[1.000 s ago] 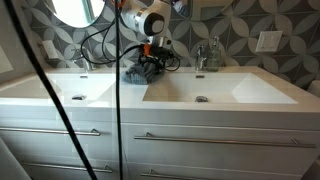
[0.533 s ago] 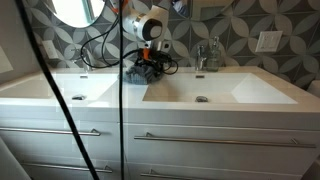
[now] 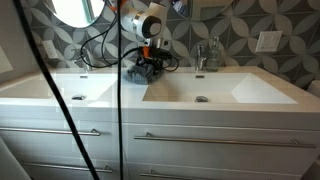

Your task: Unfold the gray towel, pick up the gray towel and wipe the tap on the right, open the tap, close the tap, put the gray towel back on the bathroom counter

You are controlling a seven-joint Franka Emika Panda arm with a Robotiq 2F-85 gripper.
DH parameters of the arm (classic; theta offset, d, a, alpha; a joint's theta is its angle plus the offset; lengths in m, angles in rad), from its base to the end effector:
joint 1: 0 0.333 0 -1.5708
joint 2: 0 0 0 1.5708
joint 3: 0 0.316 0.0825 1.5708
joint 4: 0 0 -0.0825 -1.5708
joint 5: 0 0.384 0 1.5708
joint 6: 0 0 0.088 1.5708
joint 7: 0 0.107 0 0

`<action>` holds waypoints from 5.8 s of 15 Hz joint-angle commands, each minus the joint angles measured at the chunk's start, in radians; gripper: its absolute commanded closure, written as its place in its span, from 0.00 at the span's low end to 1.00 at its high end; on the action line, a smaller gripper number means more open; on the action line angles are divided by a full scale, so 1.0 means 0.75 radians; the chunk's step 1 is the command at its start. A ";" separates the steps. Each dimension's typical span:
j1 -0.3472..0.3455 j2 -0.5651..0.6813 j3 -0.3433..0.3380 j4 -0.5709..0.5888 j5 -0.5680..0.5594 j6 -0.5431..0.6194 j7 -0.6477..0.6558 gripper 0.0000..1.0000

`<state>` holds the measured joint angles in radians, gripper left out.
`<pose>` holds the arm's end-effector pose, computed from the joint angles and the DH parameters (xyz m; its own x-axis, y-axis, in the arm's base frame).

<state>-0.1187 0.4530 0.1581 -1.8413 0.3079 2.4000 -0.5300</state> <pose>0.6538 0.0203 0.2952 0.9319 0.2974 0.2075 0.3405 -0.9145 -0.2183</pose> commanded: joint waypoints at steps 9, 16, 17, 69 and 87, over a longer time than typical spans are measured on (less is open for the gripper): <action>0.087 -0.070 0.051 -0.018 0.013 -0.083 0.097 0.97; 0.047 -0.322 0.048 -0.095 0.159 -0.026 0.099 0.95; 0.042 -0.365 0.034 -0.106 0.181 -0.036 0.107 0.95; -0.233 0.148 -0.335 0.918 0.266 -0.906 1.205 0.95; -0.076 0.141 -0.439 0.860 0.162 -0.239 1.337 0.95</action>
<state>-0.2252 0.5554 -0.1334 -1.1673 0.5020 2.1712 0.4069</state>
